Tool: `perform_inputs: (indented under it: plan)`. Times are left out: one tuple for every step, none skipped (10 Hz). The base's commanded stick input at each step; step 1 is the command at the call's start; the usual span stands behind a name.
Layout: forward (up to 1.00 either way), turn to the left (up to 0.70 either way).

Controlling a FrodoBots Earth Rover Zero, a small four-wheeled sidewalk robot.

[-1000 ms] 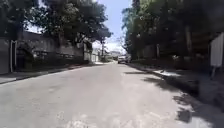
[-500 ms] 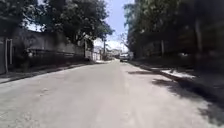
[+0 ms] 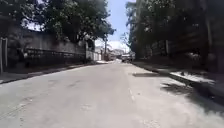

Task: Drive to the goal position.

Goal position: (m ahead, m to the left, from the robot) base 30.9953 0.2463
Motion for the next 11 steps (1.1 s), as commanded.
perform_inputs:
  plan:
    - [1.0, -0.38]
    - [1.0, -0.39]
    - [1.0, -0.18]
    - [1.0, -0.03]
    - [1.0, 0.0]
    - [1.0, 0.0]
    - [1.0, 0.0]
    - [1.0, 0.0]
    - [1.0, 0.0]
    - [1.0, 0.0]
    - [1.0, 0.0]
